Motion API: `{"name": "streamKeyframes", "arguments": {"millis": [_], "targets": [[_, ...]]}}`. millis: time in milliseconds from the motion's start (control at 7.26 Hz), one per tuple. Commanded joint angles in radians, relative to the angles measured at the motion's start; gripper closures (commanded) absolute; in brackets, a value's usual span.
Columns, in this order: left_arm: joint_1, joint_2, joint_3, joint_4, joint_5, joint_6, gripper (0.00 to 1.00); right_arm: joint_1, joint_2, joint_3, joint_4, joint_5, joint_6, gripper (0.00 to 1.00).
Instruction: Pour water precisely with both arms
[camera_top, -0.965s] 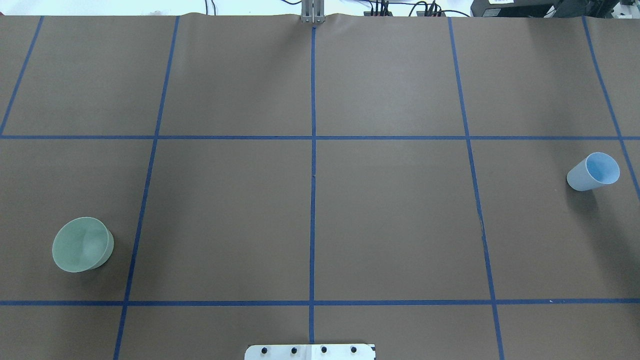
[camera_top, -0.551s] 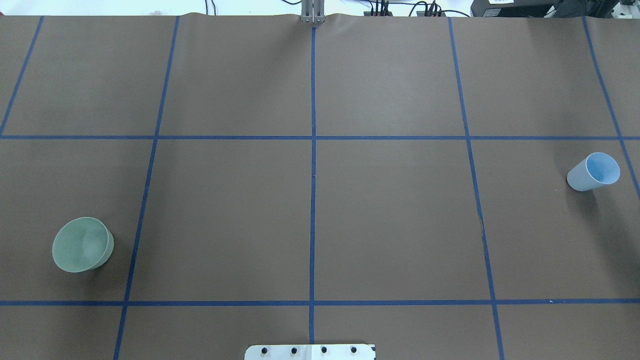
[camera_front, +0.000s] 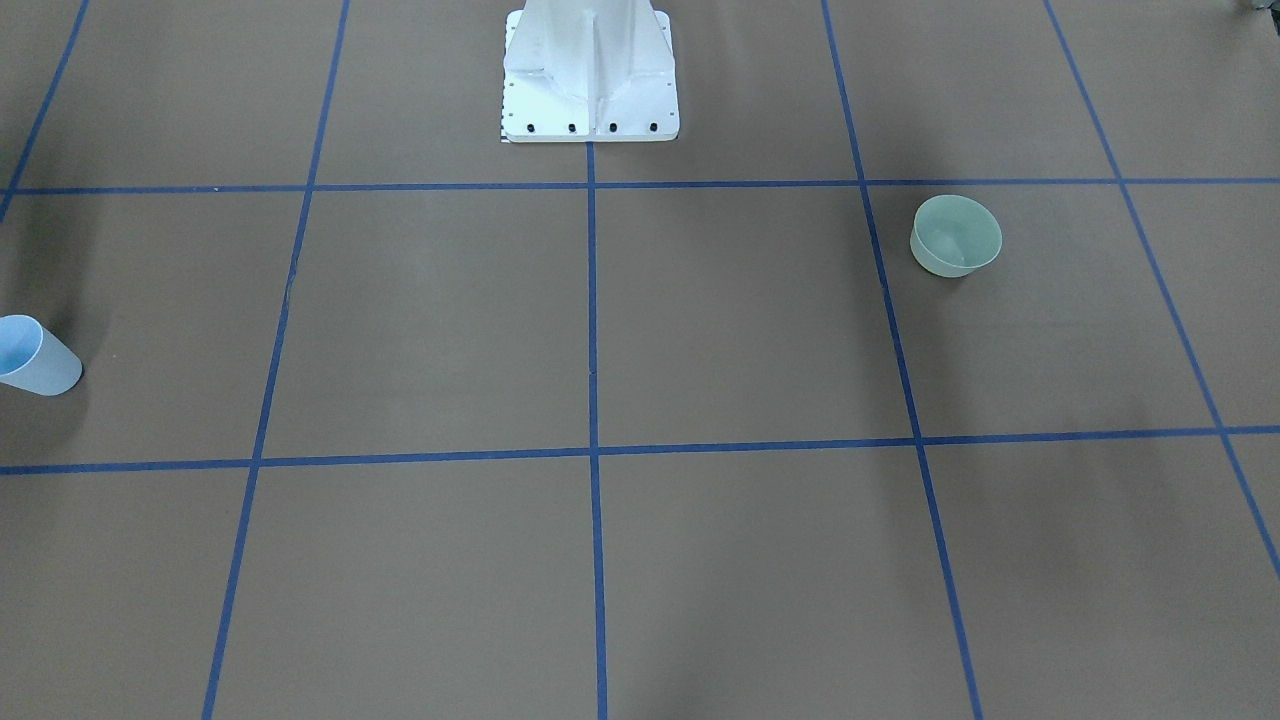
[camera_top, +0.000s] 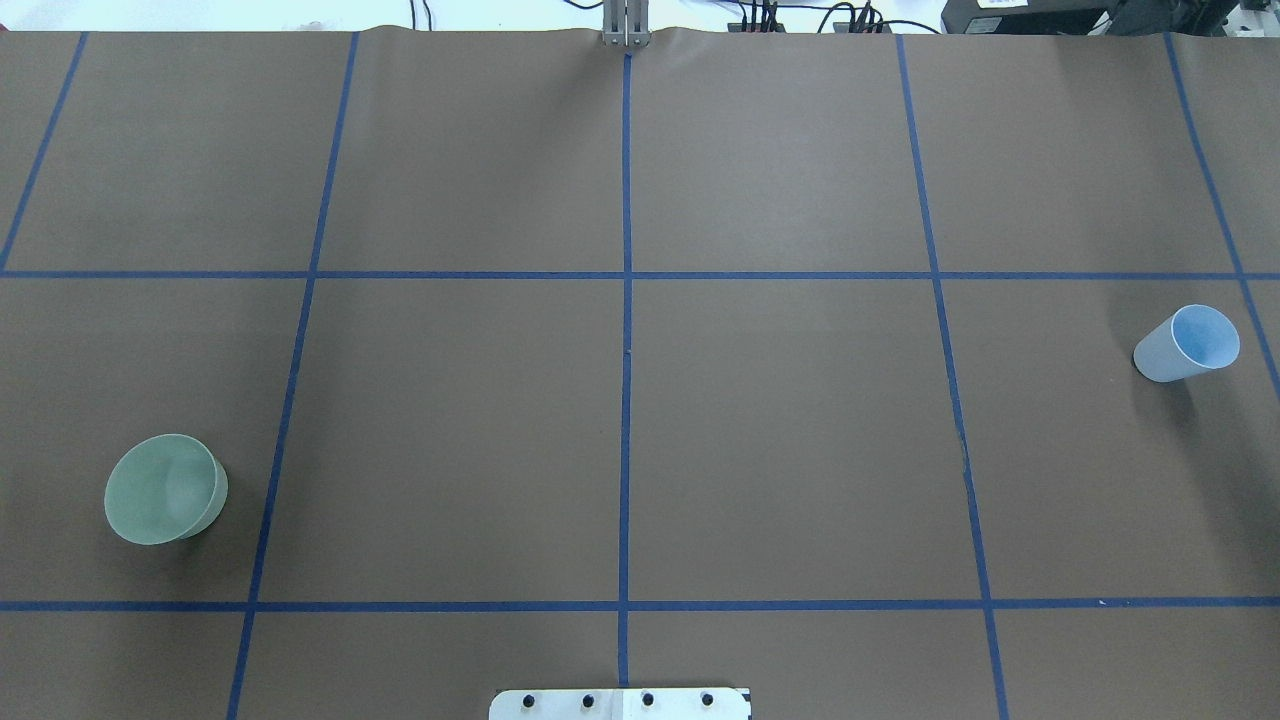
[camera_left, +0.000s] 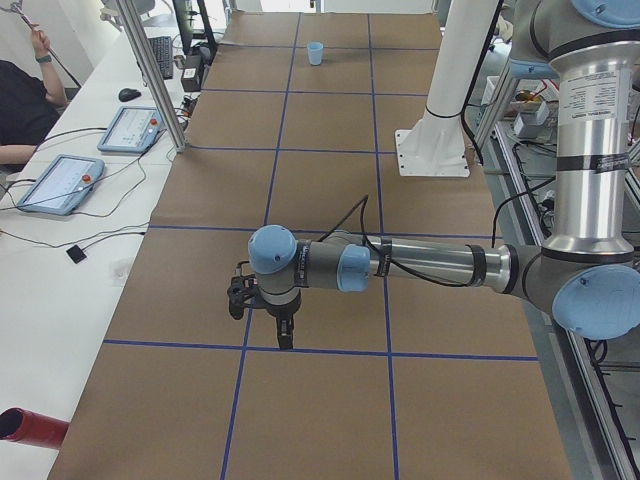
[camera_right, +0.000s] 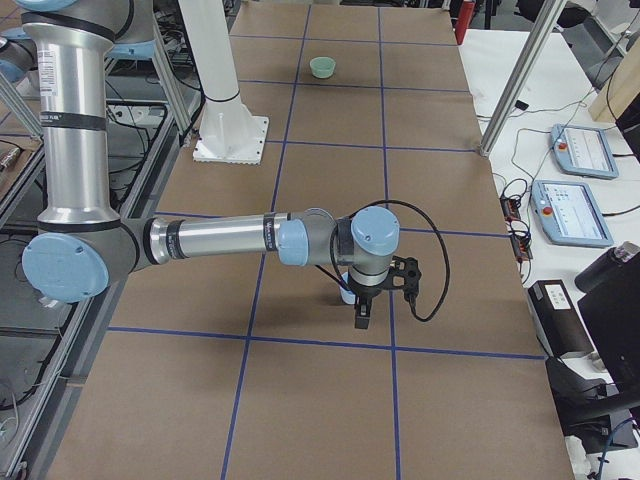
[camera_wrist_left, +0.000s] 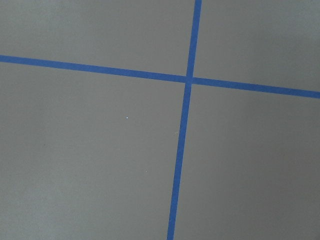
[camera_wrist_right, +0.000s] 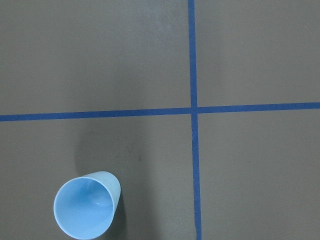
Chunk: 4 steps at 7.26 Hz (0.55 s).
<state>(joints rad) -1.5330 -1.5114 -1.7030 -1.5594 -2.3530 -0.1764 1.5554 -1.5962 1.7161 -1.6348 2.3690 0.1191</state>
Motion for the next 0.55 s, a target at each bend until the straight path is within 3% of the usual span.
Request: {"name": "streamKeyframes", "arguments": {"millis": [0,413], "targets": [[-0.002,-0.033,0.031,0.002,0.001,0.0,0.0,0.005,-0.002,0.002,0.001,-0.001,-0.001,0.0],[-0.015,-0.055,0.051,-0.001,0.0,0.001,0.0,0.005,-0.002,0.004,0.0,0.001,-0.001,0.0]]}}
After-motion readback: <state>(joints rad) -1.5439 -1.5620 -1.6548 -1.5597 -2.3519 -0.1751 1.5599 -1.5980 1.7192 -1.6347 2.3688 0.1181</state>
